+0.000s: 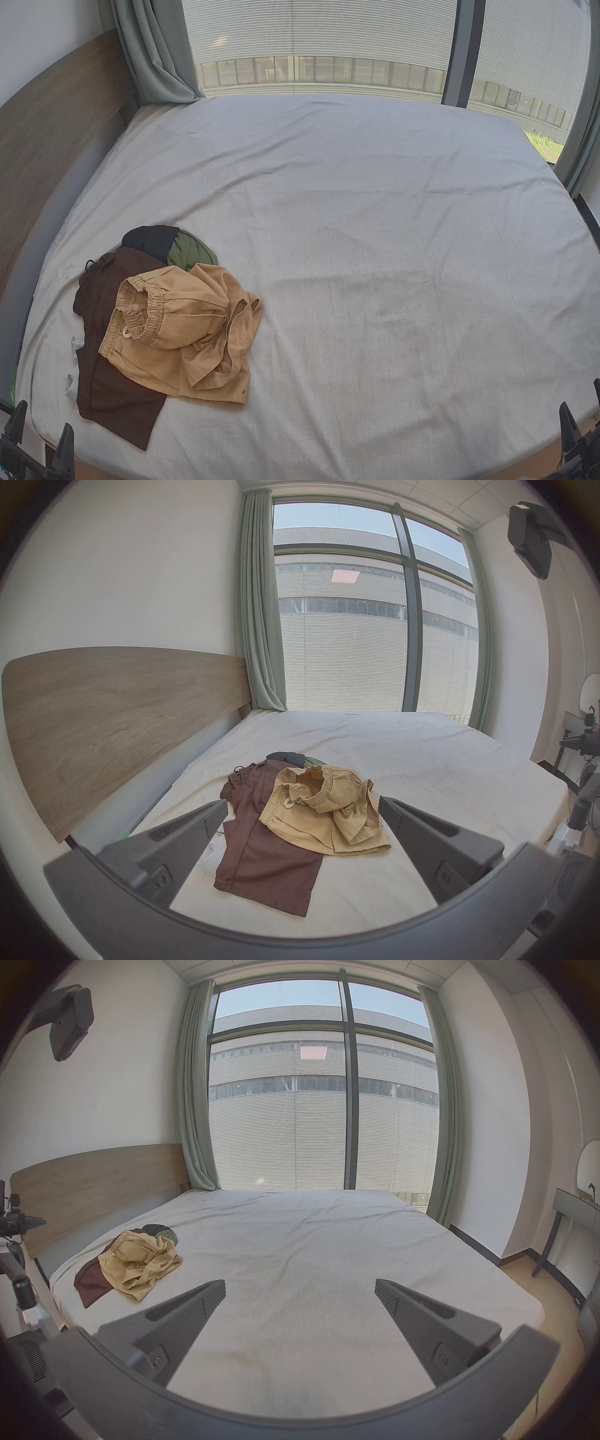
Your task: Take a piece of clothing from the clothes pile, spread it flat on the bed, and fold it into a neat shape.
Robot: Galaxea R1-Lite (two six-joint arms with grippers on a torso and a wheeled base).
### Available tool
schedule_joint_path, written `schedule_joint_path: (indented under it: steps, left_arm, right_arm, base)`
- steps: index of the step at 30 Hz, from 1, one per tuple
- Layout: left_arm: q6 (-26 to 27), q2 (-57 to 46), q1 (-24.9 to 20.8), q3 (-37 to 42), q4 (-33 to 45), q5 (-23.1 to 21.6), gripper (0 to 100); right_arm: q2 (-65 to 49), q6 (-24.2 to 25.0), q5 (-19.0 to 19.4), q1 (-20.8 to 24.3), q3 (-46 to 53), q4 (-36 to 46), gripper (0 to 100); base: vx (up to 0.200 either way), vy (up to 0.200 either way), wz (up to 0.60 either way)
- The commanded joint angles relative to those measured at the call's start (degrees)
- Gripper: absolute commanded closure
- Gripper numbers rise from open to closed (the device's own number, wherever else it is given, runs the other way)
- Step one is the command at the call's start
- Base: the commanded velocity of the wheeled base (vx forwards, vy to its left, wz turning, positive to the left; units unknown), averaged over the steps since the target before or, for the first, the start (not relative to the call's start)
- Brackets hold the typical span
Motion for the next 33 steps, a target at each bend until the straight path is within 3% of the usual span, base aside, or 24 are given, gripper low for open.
schedule_joint_path:
  steps: [1, 33]
  left_arm:
    - [-0.15, -0.93, 0.0, 1.01, -0.13, 0.03, 0]
    - [-1.38, -0.93, 0.09, 1.01, -2.68, 0.82, 0]
  right_arm:
    - [-0.84, -0.08, 0.17, 0.04, 1.01, -0.01, 0]
    - [-0.84, -0.08, 0.17, -0.05, 1.01, -0.01, 0]
  base:
    - [0.0, 0.0, 0.0]
    - [0.0, 0.0, 0.0]
